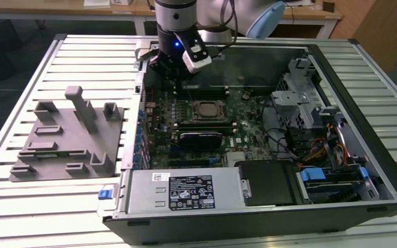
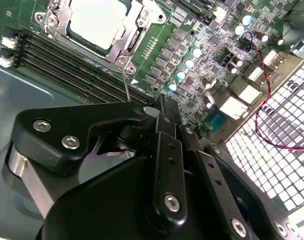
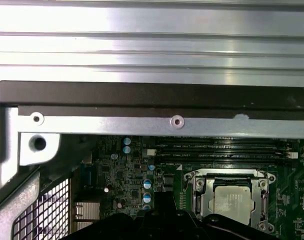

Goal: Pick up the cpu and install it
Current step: 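Close the cpu cover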

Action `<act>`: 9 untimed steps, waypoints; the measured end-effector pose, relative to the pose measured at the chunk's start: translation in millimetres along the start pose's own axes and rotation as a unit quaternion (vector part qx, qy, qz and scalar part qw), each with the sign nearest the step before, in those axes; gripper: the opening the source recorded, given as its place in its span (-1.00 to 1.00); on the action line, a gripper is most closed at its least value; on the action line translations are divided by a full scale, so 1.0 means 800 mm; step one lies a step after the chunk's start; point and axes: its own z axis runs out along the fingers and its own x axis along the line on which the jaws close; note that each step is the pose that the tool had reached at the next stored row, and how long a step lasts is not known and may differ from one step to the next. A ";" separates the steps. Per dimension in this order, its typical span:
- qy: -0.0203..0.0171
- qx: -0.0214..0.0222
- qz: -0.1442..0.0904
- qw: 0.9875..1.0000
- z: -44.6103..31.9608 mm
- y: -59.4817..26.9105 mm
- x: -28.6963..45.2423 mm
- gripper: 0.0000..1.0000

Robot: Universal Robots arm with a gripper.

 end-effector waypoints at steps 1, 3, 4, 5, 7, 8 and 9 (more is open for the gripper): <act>0.000 0.000 0.000 1.000 0.0001 0.000 -0.0003 -0.79; 0.000 0.000 0.000 1.000 0.0000 0.002 -0.0008 -0.79; 0.000 0.000 0.000 1.000 0.0001 0.002 -0.0011 -0.79; 0.000 0.000 0.000 1.000 0.0001 0.003 -0.0013 -0.79; 0.000 0.000 0.000 1.000 0.0001 0.003 -0.0017 -0.79; 0.000 0.000 0.000 1.000 0.0001 0.004 -0.0020 -0.79; 0.000 0.000 0.000 1.000 0.0001 0.004 -0.0026 -0.79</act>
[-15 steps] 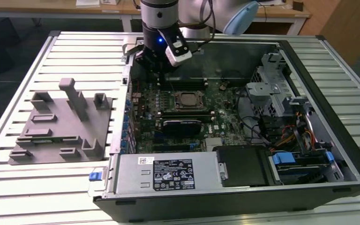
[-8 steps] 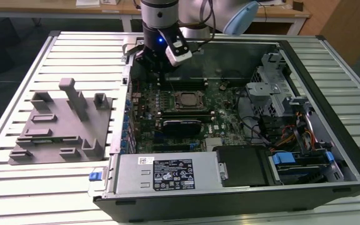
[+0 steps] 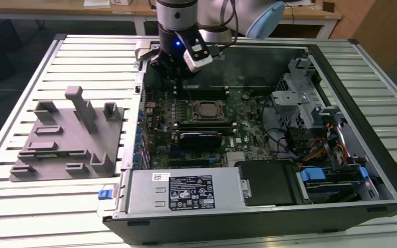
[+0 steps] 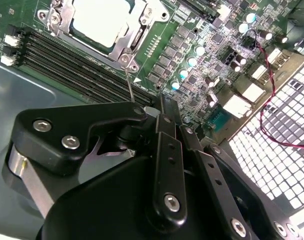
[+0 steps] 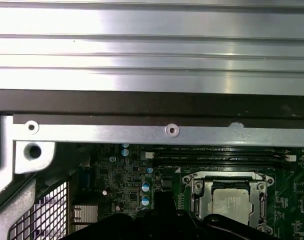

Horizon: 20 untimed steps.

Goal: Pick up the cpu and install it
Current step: 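Close the cpu cover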

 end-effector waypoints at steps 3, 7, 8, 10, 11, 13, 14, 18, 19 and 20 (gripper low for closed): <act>0.000 0.000 0.000 1.000 0.0001 0.000 -0.0023 -0.79; 0.000 0.000 0.000 1.000 0.0001 0.001 -0.0066 -0.79; 0.000 0.000 0.000 1.000 0.0001 0.001 -0.0080 -0.79; 0.000 0.000 0.000 1.000 0.0001 0.001 -0.0109 -0.79; 0.000 0.000 0.000 1.000 0.0001 0.001 -0.0124 -0.79; 0.000 0.000 0.000 1.000 -0.0001 0.001 -0.0157 -0.79; 0.000 0.000 0.000 1.000 -0.0002 0.002 -0.0176 -0.79; 0.000 0.000 0.000 1.000 -0.0003 0.002 -0.0261 -0.79; 0.000 0.000 0.000 1.000 -0.0002 0.002 -0.0292 -0.79; 0.000 0.000 0.000 1.000 -0.0002 0.002 -0.0324 -0.79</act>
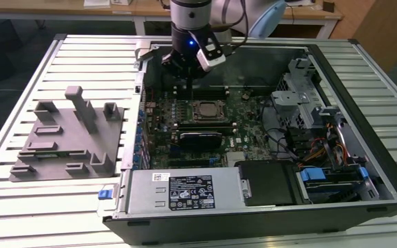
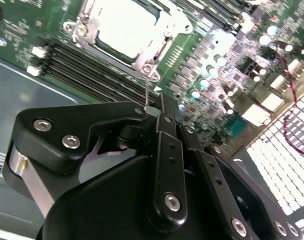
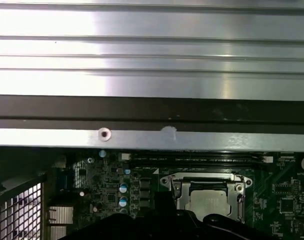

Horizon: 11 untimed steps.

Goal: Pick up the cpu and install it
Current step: 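Close the cpu cover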

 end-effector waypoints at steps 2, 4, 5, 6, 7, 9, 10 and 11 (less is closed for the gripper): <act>0.000 0.000 0.000 1.000 0.0001 0.000 -0.0069 -0.79; 0.000 0.000 0.000 1.000 0.0001 0.000 -0.0148 -0.79; 0.000 0.000 0.000 1.000 0.0002 0.000 -0.0189 -0.79; 0.000 0.000 0.000 1.000 0.0002 0.000 -0.0223 -0.79; 0.000 0.000 0.000 1.000 0.0003 0.000 -0.0250 -0.79; 0.000 -0.005 0.000 1.000 0.0003 0.000 -0.0281 -0.79; 0.000 -0.009 0.000 1.000 0.0005 0.000 -0.0289 -0.79; 0.000 -0.014 0.000 1.000 0.0007 0.000 -0.0293 -0.79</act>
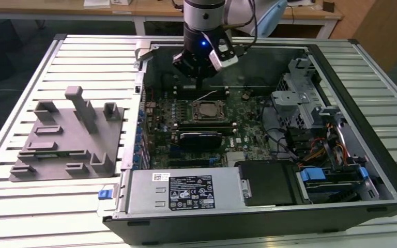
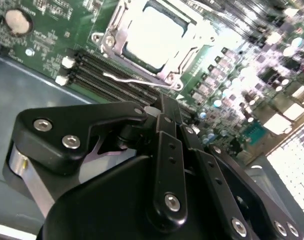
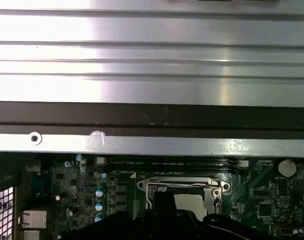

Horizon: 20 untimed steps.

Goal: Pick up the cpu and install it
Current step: 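Close the cpu cover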

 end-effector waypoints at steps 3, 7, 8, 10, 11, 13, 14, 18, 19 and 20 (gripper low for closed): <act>0.000 -0.008 0.000 1.000 0.0004 -0.002 -0.0003 -0.79; 0.000 -0.009 0.000 1.000 0.0023 -0.003 -0.0008 -0.79; 0.000 -0.009 0.000 1.000 0.0031 -0.003 -0.0009 -0.79; 0.000 -0.009 0.000 1.000 0.0041 -0.003 -0.0015 -0.79; 0.000 -0.009 0.000 1.000 0.0045 -0.003 -0.0017 -0.79; 0.000 -0.009 0.000 1.000 0.0051 -0.003 -0.0020 -0.79; 0.000 -0.009 0.000 1.000 0.0053 -0.003 -0.0024 -0.79; 0.000 -0.009 0.000 1.000 0.0064 -0.003 -0.0043 -0.79; 0.000 -0.009 -0.001 1.000 0.0067 -0.003 -0.0050 -0.79; 0.000 -0.009 -0.001 1.000 0.0069 -0.003 -0.0057 -0.79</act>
